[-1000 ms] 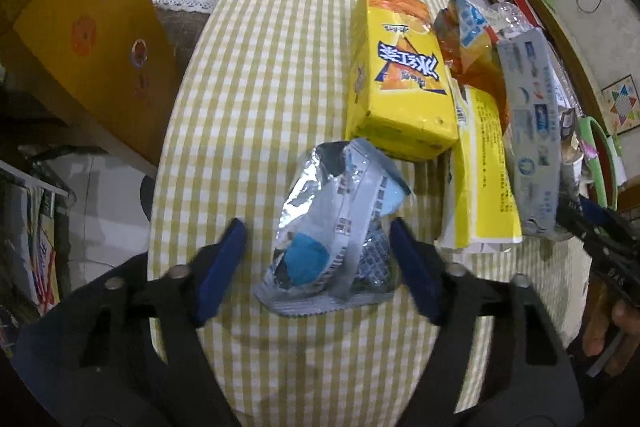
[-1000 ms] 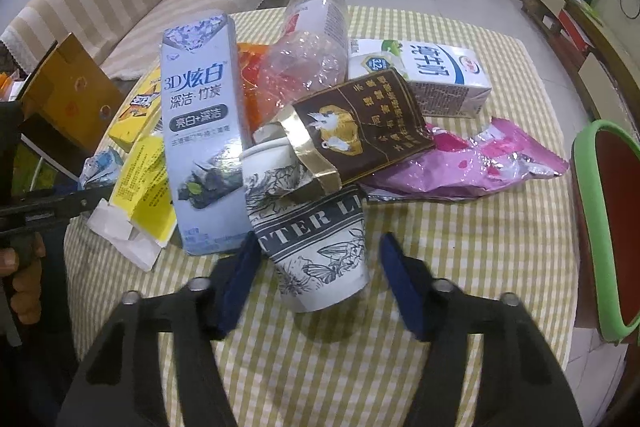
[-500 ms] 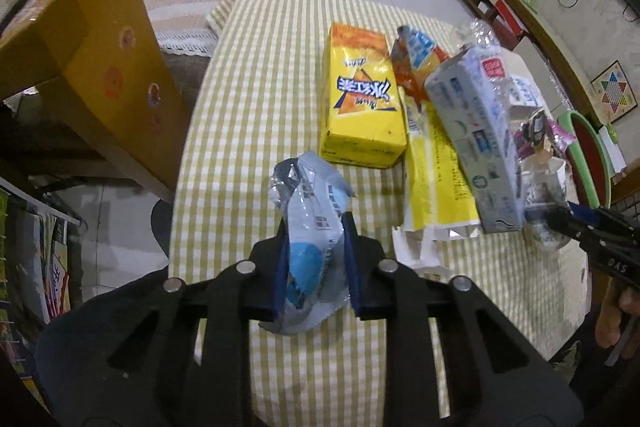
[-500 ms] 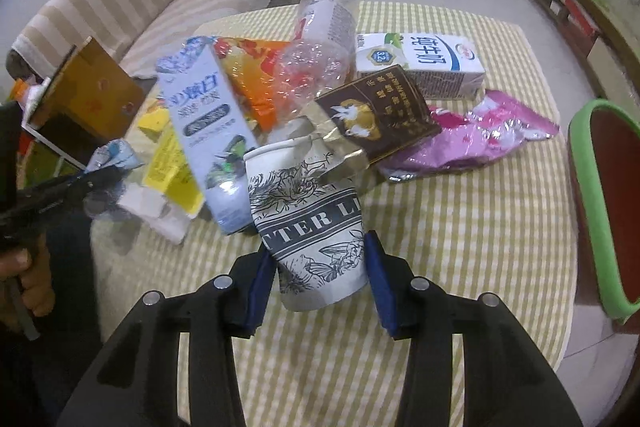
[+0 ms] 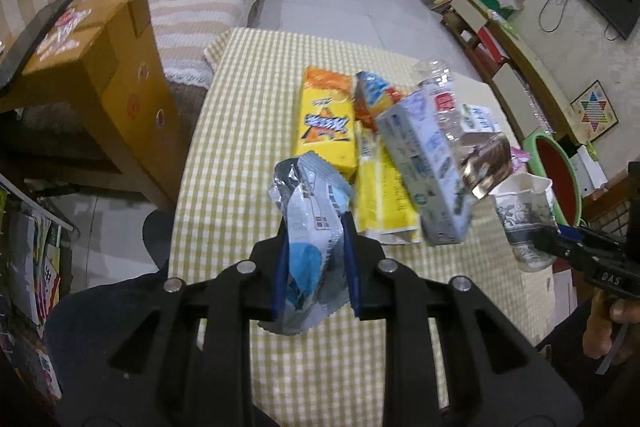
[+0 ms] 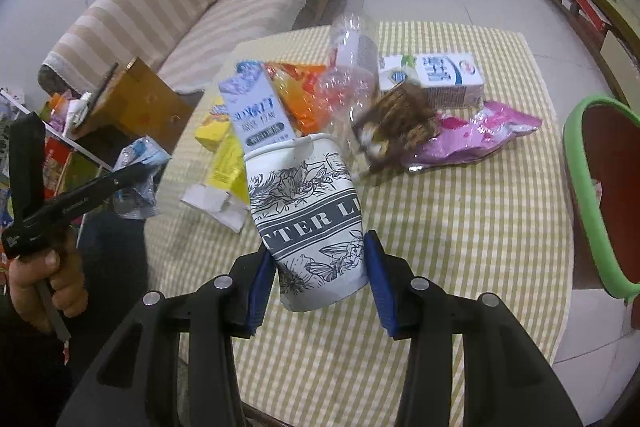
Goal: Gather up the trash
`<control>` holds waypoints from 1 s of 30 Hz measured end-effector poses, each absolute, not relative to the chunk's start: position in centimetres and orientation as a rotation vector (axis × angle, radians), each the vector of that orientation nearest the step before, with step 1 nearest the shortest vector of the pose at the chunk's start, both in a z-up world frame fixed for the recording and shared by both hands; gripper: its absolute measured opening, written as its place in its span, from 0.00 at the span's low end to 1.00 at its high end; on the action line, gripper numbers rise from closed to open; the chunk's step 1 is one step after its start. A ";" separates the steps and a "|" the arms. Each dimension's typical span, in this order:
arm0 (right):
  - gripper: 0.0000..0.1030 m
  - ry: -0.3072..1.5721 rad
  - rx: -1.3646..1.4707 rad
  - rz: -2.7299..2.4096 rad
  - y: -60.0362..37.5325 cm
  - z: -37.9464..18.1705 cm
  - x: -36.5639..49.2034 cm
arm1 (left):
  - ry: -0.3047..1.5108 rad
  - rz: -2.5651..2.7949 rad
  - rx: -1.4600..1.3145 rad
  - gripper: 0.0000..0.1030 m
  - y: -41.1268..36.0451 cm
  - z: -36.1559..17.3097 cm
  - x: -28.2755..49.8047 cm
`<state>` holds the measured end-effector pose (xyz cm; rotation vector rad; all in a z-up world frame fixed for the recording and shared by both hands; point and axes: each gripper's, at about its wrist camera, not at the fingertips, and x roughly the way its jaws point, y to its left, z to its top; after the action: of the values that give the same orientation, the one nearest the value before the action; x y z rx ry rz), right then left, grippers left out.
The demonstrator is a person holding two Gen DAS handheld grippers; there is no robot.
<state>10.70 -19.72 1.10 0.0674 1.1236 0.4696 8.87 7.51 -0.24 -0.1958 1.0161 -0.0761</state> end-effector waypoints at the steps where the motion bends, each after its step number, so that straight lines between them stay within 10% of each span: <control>1: 0.41 1.113 0.071 0.468 -19.8 1.5 10.6 | 1.011 -0.082 -0.193 0.22 7.3 0.0 8.8; 30: 0.41 0.948 0.223 0.226 -33.5 5.9 12.5 | 0.969 -0.390 -0.082 0.22 -9.7 4.7 14.3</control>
<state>12.52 -33.53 5.95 0.2230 0.9484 0.2260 14.29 -9.70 4.65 -0.0823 0.9691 -0.3897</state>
